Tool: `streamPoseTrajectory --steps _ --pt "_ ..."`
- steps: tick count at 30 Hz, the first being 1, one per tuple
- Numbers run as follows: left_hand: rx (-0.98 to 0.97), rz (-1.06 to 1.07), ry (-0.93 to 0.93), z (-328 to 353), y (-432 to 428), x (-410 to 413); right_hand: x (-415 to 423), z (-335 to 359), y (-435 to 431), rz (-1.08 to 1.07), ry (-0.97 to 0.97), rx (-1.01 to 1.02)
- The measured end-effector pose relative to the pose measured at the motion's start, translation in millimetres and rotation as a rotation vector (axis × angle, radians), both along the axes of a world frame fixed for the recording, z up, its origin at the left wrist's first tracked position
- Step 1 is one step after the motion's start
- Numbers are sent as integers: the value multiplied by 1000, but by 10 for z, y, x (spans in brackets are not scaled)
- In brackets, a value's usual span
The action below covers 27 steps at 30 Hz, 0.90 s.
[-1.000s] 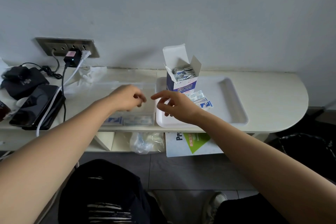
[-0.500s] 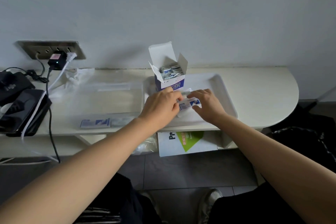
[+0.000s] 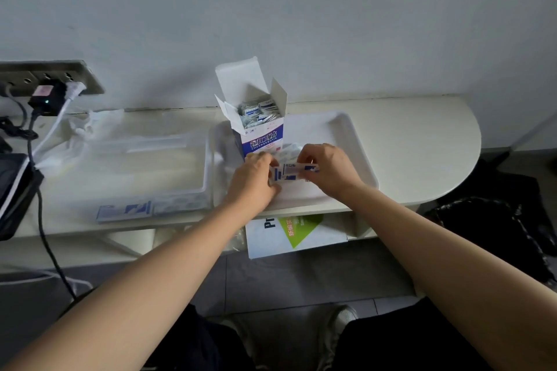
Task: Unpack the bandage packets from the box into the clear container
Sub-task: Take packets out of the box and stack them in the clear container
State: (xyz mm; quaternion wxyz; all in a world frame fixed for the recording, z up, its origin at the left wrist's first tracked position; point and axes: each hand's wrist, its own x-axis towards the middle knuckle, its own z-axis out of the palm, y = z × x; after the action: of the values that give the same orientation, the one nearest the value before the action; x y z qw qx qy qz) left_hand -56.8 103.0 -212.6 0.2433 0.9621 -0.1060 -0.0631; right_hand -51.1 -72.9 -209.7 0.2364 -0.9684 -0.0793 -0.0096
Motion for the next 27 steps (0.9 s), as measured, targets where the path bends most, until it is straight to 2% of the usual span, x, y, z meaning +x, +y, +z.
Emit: streamPoseTrajectory --steps 8,12,15,20,25,27 --pt "-80 10 -129 -21 4 -17 22 -21 -88 -1 65 96" --pt "-141 19 -170 14 27 -27 5 48 -119 29 77 217" --pt "-205 -29 -165 58 11 -41 -21 74 -98 91 100 220" --pt "-240 -57 -129 89 -3 -15 -44 115 -84 38 86 304" --pt "-220 -59 -131 126 -12 -4 -26 184 -152 -19 29 272" --pt "-151 -45 -122 80 -14 -4 -34 189 -185 -55 31 248"
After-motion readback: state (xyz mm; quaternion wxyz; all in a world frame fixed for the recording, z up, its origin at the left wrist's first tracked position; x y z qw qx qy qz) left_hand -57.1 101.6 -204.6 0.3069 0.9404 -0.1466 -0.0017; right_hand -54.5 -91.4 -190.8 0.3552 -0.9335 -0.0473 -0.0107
